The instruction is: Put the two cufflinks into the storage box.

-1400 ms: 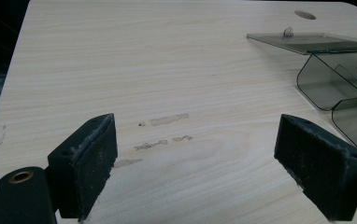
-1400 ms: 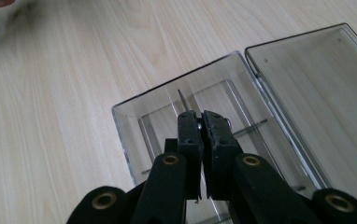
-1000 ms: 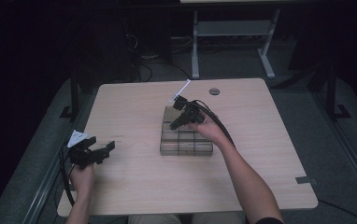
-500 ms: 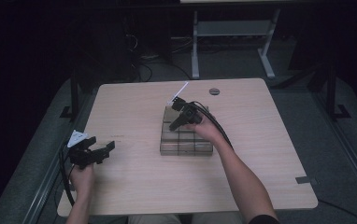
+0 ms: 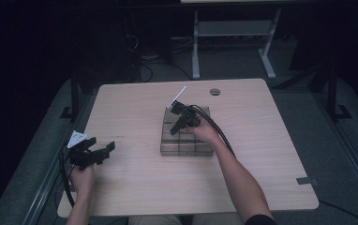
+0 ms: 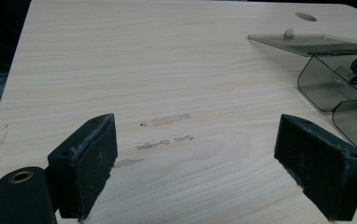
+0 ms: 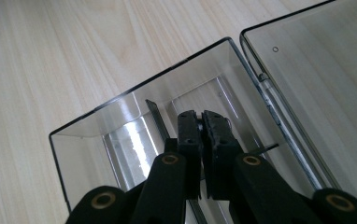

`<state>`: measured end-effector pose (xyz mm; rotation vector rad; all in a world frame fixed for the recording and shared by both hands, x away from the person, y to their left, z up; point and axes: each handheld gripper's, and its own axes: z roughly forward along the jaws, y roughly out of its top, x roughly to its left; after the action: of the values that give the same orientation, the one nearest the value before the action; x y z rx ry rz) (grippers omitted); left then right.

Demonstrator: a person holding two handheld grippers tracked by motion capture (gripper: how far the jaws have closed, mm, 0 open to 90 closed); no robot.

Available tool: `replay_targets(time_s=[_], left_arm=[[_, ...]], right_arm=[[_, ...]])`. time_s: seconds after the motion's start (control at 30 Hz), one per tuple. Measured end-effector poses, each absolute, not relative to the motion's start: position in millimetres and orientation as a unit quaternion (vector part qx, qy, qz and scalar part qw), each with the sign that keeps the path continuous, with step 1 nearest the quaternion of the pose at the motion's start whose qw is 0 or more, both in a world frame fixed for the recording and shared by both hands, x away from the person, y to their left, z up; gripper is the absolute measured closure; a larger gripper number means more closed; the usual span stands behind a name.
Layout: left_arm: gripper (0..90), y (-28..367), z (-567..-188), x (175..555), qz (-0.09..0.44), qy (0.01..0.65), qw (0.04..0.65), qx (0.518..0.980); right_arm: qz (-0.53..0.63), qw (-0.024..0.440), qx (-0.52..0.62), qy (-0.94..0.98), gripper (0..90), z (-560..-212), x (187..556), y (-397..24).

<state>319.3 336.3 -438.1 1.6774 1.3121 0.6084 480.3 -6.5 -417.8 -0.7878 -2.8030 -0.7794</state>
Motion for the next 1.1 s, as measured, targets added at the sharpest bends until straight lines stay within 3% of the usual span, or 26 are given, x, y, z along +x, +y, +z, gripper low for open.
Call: replay_targets(time_s=[0.37,0.47,0.63,1.1], left_arm=[[12.9,336.1,-438.0,319.2,0.246,0.53,0.446,0.678],[12.9,335.9,-437.9,319.3,0.245,0.531,0.445,0.679],[12.9,335.8,-437.9,319.4,0.245,0.529,0.444,0.68],[12.9,335.0,-438.2,319.5,0.246,0.527,0.442,0.683]], right_arm=[[-0.247,0.069,-0.267,-0.929,85.1,-422.3,481.9,-6.7],[-0.253,0.078,-0.267,-0.927,80.1,-421.6,481.7,-7.4],[-0.261,0.076,-0.267,-0.925,79.0,-416.7,480.1,-11.1],[-0.284,0.066,-0.265,-0.919,73.0,-400.3,460.4,-46.4]])
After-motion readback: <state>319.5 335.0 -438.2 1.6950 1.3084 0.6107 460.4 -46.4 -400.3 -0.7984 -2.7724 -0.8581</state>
